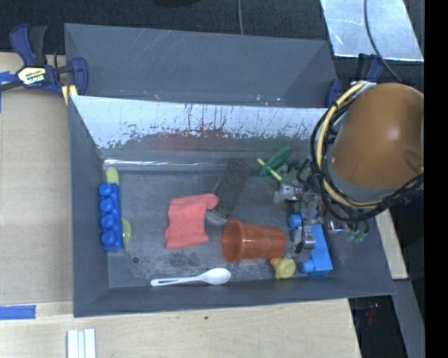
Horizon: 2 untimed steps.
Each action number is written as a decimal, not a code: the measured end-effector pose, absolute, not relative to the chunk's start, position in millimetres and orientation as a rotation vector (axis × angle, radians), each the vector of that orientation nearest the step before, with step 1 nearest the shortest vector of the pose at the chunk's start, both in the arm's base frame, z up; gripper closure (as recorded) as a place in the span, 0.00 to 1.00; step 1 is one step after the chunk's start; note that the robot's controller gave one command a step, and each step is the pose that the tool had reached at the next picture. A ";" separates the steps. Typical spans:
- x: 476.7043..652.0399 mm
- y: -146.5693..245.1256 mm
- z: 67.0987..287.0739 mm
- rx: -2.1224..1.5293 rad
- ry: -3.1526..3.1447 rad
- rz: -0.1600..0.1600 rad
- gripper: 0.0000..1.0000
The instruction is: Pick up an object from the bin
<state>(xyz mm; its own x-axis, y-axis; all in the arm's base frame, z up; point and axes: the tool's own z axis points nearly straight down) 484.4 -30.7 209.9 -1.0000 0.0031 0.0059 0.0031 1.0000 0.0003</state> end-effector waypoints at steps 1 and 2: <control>486.1 -30.7 214.0 -0.003 -3.145 0.001 0.00; 488.8 -19.0 179.5 -0.164 -3.145 0.000 0.00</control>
Offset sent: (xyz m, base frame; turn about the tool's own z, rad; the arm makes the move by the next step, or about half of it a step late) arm 0.0031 0.0215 -0.0573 0.1641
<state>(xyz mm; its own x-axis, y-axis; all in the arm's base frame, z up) 488.8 -19.0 179.5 -0.9946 0.1039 -0.0079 0.1039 0.9946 0.0001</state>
